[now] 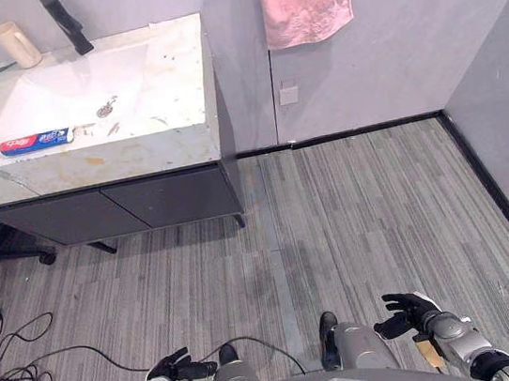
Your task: Organize the bathroom.
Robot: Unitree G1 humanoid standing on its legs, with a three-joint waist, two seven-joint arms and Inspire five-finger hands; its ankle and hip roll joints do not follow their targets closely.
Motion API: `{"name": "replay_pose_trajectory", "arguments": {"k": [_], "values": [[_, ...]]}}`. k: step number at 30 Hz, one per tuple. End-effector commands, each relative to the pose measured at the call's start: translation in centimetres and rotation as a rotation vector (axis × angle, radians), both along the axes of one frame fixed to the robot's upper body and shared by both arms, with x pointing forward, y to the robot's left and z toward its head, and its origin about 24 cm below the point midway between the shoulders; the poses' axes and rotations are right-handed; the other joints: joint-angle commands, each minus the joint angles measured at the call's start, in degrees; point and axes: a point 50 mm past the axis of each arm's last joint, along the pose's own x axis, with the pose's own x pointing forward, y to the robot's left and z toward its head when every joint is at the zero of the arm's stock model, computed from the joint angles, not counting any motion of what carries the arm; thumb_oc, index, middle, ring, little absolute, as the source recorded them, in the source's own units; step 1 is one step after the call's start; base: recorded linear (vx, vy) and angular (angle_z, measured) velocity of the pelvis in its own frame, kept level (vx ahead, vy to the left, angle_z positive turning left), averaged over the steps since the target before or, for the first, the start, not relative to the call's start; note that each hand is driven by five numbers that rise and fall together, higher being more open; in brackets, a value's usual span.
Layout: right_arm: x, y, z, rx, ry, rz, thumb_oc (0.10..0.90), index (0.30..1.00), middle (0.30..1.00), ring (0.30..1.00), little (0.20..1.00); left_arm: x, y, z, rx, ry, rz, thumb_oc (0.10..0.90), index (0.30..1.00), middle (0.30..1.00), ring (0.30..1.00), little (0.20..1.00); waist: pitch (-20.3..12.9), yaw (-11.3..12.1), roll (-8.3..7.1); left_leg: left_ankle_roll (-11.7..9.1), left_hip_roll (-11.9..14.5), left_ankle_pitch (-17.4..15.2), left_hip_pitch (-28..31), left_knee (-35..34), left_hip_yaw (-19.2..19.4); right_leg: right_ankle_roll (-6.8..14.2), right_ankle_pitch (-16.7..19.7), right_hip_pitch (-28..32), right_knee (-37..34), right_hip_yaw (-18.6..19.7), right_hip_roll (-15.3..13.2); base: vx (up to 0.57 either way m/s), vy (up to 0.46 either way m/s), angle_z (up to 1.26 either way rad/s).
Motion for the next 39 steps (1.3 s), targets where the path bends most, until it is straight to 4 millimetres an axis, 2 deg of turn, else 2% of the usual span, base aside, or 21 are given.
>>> {"name": "replay_pose_trajectory", "arguments": {"k": [1,2,5,8,9,10,12,14,15,21,25,29,31,32,33,34,35,36,37,38,39], "values": [[-4.4,-1.4,-1.7,-0.031,0.107,-0.159,0.8,0.9,0.9,0.9,0.9,5.7,1.7,2.3,0.135,-0.131,-0.253,0.8,0.9,0.9,0.9,0.9,6.5,-4.9,-0.56,8.7,-17.7,-9.2,1.6,-0.1,-5.6,7.5,9.2,-5.4,11.4,10.6,-5.6,-0.22,-0.275,-0.01],[-4.2,-1.4,-1.7,-0.038,0.115,-0.146,0.8,0.9,0.9,0.9,0.9,5.0,2.0,2.1,0.142,-0.117,-0.22,0.8,0.9,0.9,0.9,0.9,6.5,-3.9,-0.43,8.4,-16.7,-9.2,1.3,0.4,-5.5,7.2,8.6,-2.3,8.9,11.1,-8.3,-0.09,-0.195,-0.01],[-3.8,-0.9,-1.9,-0.046,0.119,-0.13,0.8,0.9,0.9,0.9,0.9,3.1,3.3,1.7,0.173,-0.065,-0.152,0.8,0.9,0.9,0.9,0.9,5.3,-2.0,-1.29,7.4,-14.8,-9.4,0.1,2.9,-6.5,8.1,6.2,3.7,0.4,12.3,-9.3,-0.09,-0.395,0.0],[-3.4,-0.5,-1.9,-0.045,0.118,-0.117,0.8,0.9,0.9,0.9,0.9,2.3,3.7,1.5,0.186,-0.048,-0.122,0.8,0.9,0.9,0.9,0.9,5.0,-1.3,-2.23,6.9,-13.9,-9.4,-0.2,4.1,-5.6,8.9,2.8,6.2,-4.2,9.4,-8.3,-0.03,-0.283,0.03],[-2.8,-0.4,-1.8,-0.041,0.125,-0.097,0.8,0.9,0.9,0.9,0.9,1.4,4.1,1.4,0.197,-0.032,-0.065,0.8,0.9,0.9,0.9,0.9,4.9,0.0,-3.58,5.7,-12.1,-9.4,-1.0,6.2,-4.3,9.1,1.6,8.4,-8.2,6.4,-7.3,-0.03,-0.233,0.01],[-2.8,-0.4,-1.8,-0.041,0.125,-0.097,0.8,0.9,0.9,0.9,0.9,1.4,4.1,1.4,0.197,-0.032,-0.065,0.8,0.9,0.9,0.9,0.9,4.9,0.0,-3.58,5.7,-12.1,-9.4,-1.0,6.2,-4.3,9.1,1.6,8.4,-8.2,6.4,-7.3,-0.07,-0.412,0.01],[-2.7,-0.4,-1.6,-0.034,0.126,-0.1,0.8,0.9,0.9,0.9,0.9,1.1,4.1,1.5,0.192,-0.037,-0.056,0.8,0.9,0.9,0.9,0.9,5.0,0.9,-4.72,4.3,-9.6,-9.0,-2.8,8.8,-5.7,7.8,0.8,9.6,-10.7,7.8,-4.3,-0.06,-0.385,-0.01],[-2.8,-0.5,-1.6,-0.038,0.125,-0.111,0.8,0.9,0.9,0.9,0.9,1.1,3.9,1.4,0.185,-0.039,-0.067,0.8,0.9,0.9,0.9,0.9,4.9,0.9,-4.94,4.2,-9.4,-8.9,-3.0,9.3,-6.4,7.5,1.1,9.9,-11.6,7.9,-4.0,-0.01,-0.164,-0.02],[-2.8,-0.5,-1.6,-0.038,0.125,-0.111,0.8,0.9,0.9,0.9,0.9,1.1,3.9,1.4,0.185,-0.039,-0.067,0.8,0.9,0.9,0.9,0.9,4.9,0.9,-4.94,4.2,-9.4,-8.9,-3.0,9.3,-6.4,7.5,1.1,9.9,-11.6,7.9,-4.0,-0.02,-0.123,-0.02],[-2.2,-1.3,-1.1,-0.048,0.105,-0.066,0.8,0.9,0.9,0.9,0.9,1.8,2.2,1.2,0.115,-0.094,-0.063,0.8,0.9,0.9,0.9,0.9,5.3,1.6,-4.22,3.2,-10.3,-6.0,-4.7,11.1,-14.8,6.0,0.5,9.3,-10.9,9.7,-3.3,-0.04,0.019,-0.02],[-2.0,-1.1,-1.1,-0.049,0.103,-0.055,0.8,0.9,0.9,0.9,0.9,1.4,2.2,1.1,0.122,-0.075,-0.064,0.8,0.9,0.9,0.9,0.9,5.8,2.3,-4.02,3.5,-11.4,-7.4,-4.5,10.4,-15.8,6.6,0.6,8.7,-9.5,9.7,-4.2,0.0,0.105,-0.06],[-1.2,-0.9,-0.8,-0.058,0.083,-0.044,0.8,0.9,0.9,0.9,0.9,0.5,2.7,1.0,0.134,-0.038,-0.079,0.8,0.9,0.9,0.9,0.9,6.4,2.9,-3.57,4.3,-13.2,-9.4,-4.6,10.7,-15.8,8.5,1.7,7.6,-8.5,9.9,-6.9,0.0,0.163,-0.03],[-0.6,-1.0,-0.5,-0.077,0.06,-0.029,0.8,0.9,0.9,0.9,0.9,-0.3,3.2,0.9,0.142,-0.02,-0.072,0.8,0.9,0.9,0.9,0.9,7.0,3.8,-3.59,5.4,-16.2,-11.0,-4.9,11.0,-15.5,10.8,6.3,6.9,-10.1,9.8,-11.5,0.0,0.268,-0.15],[-0.4,-1.1,-0.4,-0.096,0.061,0.017,0.8,0.9,0.9,0.9,0.9,-0.9,3.6,0.9,0.146,-0.01,-0.058,0.8,0.9,0.9,0.9,0.9,7.4,4.8,-3.3,5.8,-16.5,-11.3,-4.4,10.6,-13.6,10.7,8.2,6.0,-7.9,7.3,-13.8,0.0,0.238,-0.18],[-0.4,-1.1,-0.4,-0.096,0.061,0.017,0.8,0.9,0.9,0.9,0.9,-0.9,3.6,0.9,0.146,-0.01,-0.058,0.8,0.9,0.9,0.9,0.9,7.4,4.8,-3.3,5.8,-16.5,-11.3,-4.4,10.6,-13.6,10.7,8.2,6.0,-7.9,7.3,-13.8,0.01,0.197,-0.25],[-0.1,-1.0,-0.2,-0.101,0.063,0.048,0.8,0.9,0.9,0.9,0.9,-1.6,3.9,0.9,0.162,0.005,-0.052,0.8,0.9,0.9,0.9,0.9,7.6,5.4,-2.98,6.2,-16.2,-10.9,-3.5,9.6,-11.4,10.5,7.2,5.3,-4.3,4.6,-13.2,0.01,0.077,-0.13],[-0.1,-1.0,-0.2,-0.101,0.063,0.048,0.8,0.9,0.9,0.9,0.9,-1.6,3.9,0.9,0.162,0.005,-0.052,0.8,0.9,0.9,0.9,0.9,7.6,5.4,-2.98,6.2,-16.2,-10.9,-3.5,9.6,-11.4,10.5,7.2,5.3,-4.3,4.6,-13.2,0.08,0.112,-0.44],[-0.1,-0.9,-0.1,-0.098,0.073,0.069,0.8,0.9,0.9,0.9,0.9,-2.5,4.7,1.1,0.182,0.012,-0.006,0.8,0.9,0.9,0.9,0.9,7.4,4.7,-3.15,6.7,-16.5,-11.0,-2.6,9.2,-10.3,10.1,4.5,3.0,-0.2,4.7,-8.1,0.07,0.034,-0.31],[-0.1,-0.9,-0.1,-0.098,0.073,0.069,0.8,0.9,0.9,0.9,0.9,-2.5,4.7,1.1,0.182,0.012,-0.006,0.8,0.9,0.9,0.9,0.9,7.4,4.7,-3.15,6.7,-16.5,-11.0,-2.6,9.2,-10.3,10.1,4.5,3.0,-0.2,4.7,-8.1,0.11,-0.013,-0.91],[-0.4,-1.0,-0.3,-0.088,0.078,0.059,0.8,0.9,0.9,0.9,0.9,-2.3,5.1,1.4,0.204,0.01,-0.013,0.8,0.9,0.9,0.9,0.9,7.4,3.9,-3.63,6.5,-17.4,-11.5,-2.8,9.8,-11.6,9.4,3.4,1.6,-1.3,6.3,-4.5,0.04,-0.12,-0.72],[-0.4,-1.3,-0.3,-0.083,0.079,0.037,0.8,0.9,0.9,0.9,0.9,-0.8,5.3,1.9,0.216,-0.025,-0.019,0.8,0.9,0.9,0.9,0.9,7.6,3.6,-3.67,6.3,-18.1,-11.0,-4.5,11.2,-14.1,7.6,1.9,2.5,-4.0,8.2,-2.6,0.04,-0.12,-0.72]]}}
